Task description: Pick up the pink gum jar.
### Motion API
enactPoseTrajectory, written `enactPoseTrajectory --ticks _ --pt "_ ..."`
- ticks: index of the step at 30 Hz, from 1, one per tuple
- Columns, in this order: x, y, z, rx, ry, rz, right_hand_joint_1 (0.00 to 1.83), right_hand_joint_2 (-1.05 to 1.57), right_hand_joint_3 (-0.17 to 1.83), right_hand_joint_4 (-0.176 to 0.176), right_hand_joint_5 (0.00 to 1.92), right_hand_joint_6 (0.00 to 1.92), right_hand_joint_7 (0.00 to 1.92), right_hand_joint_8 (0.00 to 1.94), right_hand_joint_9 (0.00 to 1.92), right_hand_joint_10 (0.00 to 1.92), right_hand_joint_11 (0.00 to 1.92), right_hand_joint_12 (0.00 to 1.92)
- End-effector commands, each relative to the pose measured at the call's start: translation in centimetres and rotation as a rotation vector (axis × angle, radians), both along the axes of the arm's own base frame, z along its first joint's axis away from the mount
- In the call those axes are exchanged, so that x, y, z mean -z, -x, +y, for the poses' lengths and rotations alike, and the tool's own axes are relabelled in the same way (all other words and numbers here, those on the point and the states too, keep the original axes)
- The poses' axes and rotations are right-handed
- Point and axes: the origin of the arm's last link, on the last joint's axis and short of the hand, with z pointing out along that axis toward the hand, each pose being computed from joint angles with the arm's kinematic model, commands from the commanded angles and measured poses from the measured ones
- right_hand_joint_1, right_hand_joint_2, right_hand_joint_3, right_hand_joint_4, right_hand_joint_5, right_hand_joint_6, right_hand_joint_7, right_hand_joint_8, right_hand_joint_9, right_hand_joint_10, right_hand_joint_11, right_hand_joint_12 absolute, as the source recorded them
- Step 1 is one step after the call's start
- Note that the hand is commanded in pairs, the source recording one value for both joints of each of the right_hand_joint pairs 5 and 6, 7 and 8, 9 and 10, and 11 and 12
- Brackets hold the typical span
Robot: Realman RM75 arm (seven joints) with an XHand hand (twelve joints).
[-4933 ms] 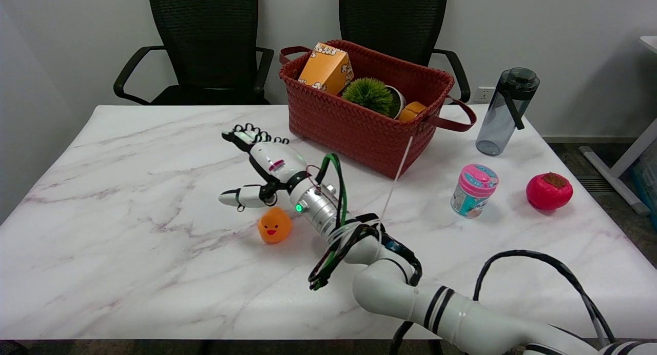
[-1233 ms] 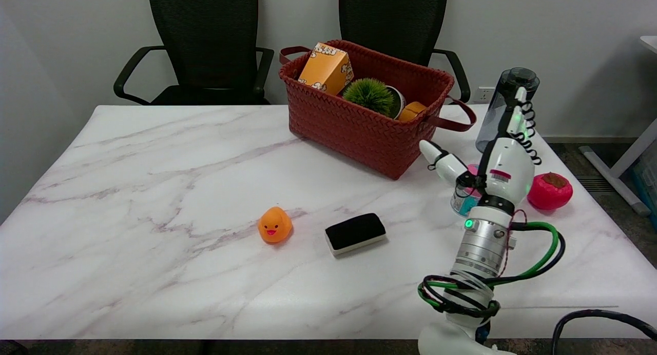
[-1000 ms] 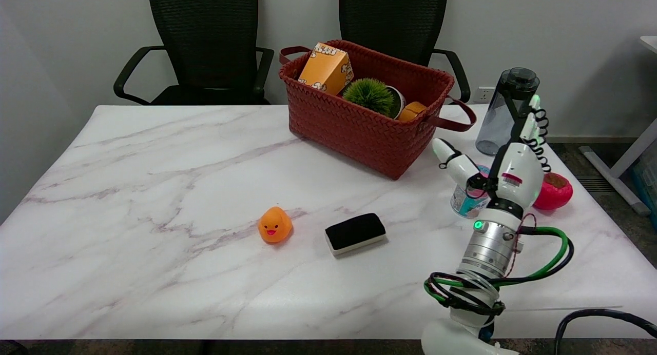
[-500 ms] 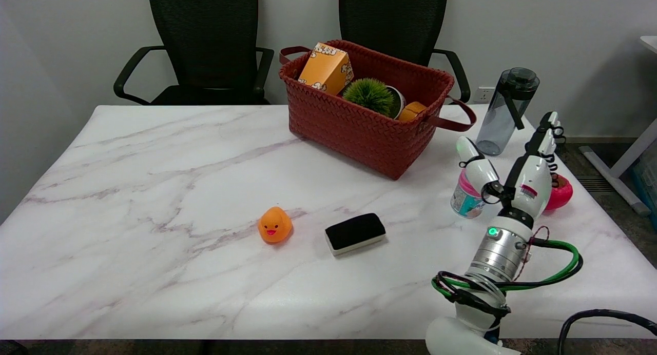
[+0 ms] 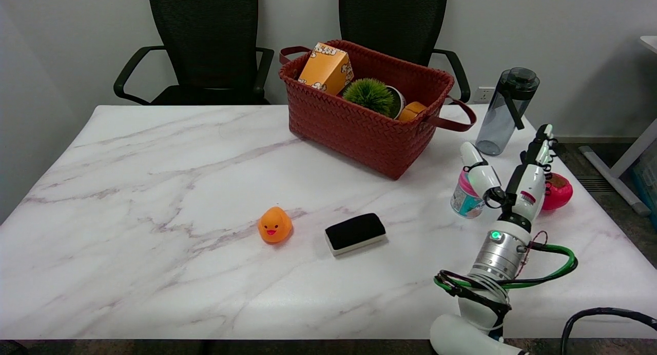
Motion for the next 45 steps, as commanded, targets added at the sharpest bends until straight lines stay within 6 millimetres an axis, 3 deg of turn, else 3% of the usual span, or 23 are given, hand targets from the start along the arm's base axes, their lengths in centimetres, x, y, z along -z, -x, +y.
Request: enactPoseTrajectory --ticks 1,15,25,45 --pt "-2.2 2.3 -1.6 -0.003 -0.062 -0.096 0.77 0.87 -0.17 0.000 0.00 0.00 0.00 0.00 0.01 0.01 0.23 0.23" --pt "-2.9 3.3 -2.3 0.024 -0.111 -0.150 0.80 0.76 -0.17 0.000 0.00 0.00 0.00 0.00 0.00 0.00 0.14 0.14" --pt "-2.9 3.7 -1.7 0.009 -0.124 -0.196 0.83 0.67 -0.17 0.000 0.00 0.00 0.00 0.00 0.00 0.00 0.06 0.06" --pt "-2.0 4.5 -0.9 0.026 -0.171 -0.246 0.82 0.62 -0.17 0.000 0.00 0.00 0.00 0.00 0.00 0.00 0.14 0.14"
